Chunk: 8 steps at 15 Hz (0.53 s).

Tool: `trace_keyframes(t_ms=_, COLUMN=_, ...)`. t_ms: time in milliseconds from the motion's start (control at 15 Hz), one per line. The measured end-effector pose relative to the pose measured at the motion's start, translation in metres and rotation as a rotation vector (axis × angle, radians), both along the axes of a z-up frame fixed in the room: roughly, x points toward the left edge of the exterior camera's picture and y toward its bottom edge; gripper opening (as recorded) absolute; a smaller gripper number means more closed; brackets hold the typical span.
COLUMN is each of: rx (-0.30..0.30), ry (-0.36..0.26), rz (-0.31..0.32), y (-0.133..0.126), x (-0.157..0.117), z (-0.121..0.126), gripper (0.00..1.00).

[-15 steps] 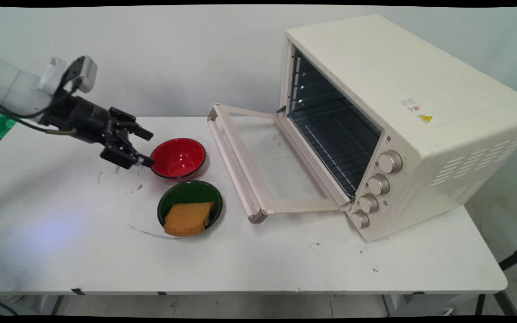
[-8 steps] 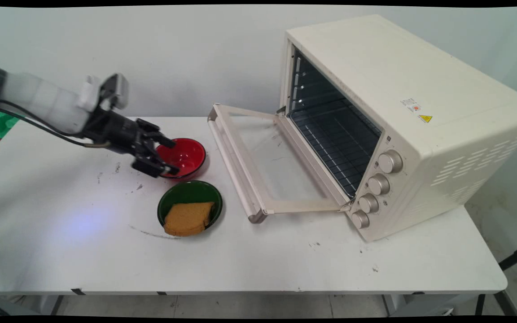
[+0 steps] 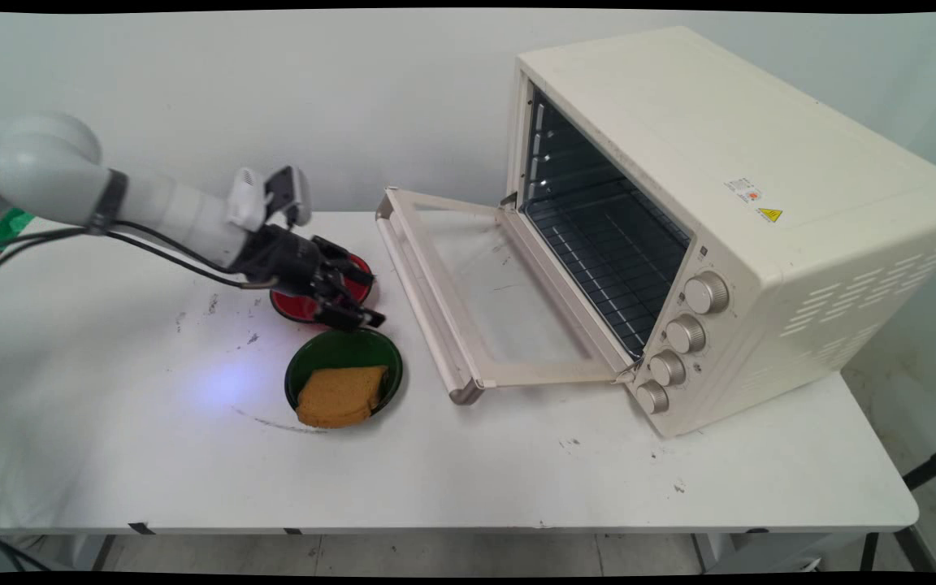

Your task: Close the oven

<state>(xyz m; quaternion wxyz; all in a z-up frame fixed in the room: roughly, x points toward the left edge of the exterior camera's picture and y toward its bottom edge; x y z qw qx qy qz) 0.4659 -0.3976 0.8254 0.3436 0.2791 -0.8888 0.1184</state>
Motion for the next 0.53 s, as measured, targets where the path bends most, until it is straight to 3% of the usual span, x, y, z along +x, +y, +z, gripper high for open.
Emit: trace_keyframes(t_ms=533, rx=-0.049, ry=0.025, rz=-0.008, y=-0.019, x=-0.026, z=-0.021, gripper=0.00)
